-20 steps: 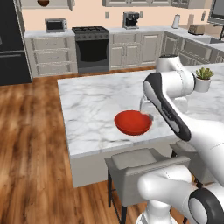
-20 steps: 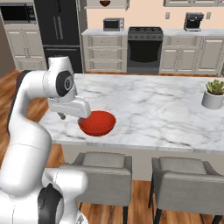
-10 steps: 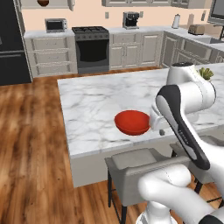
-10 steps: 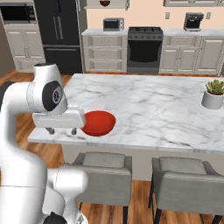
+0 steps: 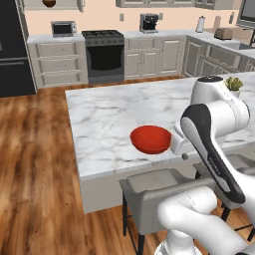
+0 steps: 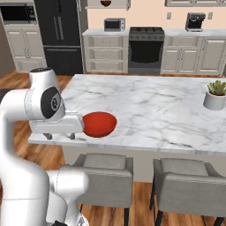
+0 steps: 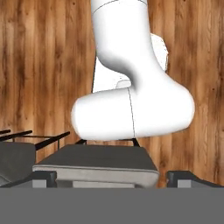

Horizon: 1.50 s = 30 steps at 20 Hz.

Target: Pick up the bowls from the cabinet and place each bowl in front of a stool on the dining counter.

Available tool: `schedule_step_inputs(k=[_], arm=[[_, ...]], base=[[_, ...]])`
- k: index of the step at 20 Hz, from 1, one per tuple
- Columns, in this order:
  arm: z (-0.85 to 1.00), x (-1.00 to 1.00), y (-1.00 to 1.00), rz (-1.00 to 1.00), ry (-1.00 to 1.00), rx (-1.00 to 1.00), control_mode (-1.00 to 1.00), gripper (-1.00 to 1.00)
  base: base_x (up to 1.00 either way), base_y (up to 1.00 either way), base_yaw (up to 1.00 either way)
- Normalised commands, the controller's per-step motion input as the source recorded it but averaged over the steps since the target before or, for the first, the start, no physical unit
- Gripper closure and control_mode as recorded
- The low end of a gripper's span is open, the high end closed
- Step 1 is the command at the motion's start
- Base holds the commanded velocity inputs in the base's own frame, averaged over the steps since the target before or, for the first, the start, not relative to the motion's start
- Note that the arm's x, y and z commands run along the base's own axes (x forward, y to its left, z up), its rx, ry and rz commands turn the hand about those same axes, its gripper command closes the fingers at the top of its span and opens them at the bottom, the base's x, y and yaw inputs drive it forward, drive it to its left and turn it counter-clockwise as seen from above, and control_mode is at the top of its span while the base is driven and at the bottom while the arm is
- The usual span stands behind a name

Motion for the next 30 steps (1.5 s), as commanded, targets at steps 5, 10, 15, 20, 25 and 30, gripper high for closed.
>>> schedule_step_inputs(k=[5,10,15,20,25,30], arm=[[-0.07,-0.03,0.20,0.00,0.00,0.00,1.00,-1.00],[0.00,0.00,0.00,0.00,0.00,0.00,1.00,-1.00],[0.00,0.00,0.00,0.00,0.00,0.00,1.00,-1.00],[0.00,0.00,0.00,0.00,0.00,0.00,1.00,-1.00],[0.00,0.00,0.00,0.00,0.00,0.00,1.00,-1.00],[0.00,0.00,0.00,0.00,0.00,0.00,1.00,-1.00]], base=[[0.00,0.80,0.03],[0.11,1.00,-0.08],[0.36,1.00,-0.14],[0.75,1.00,-0.24],[1.00,1.00,-0.37],[1.00,1.00,-0.37]])
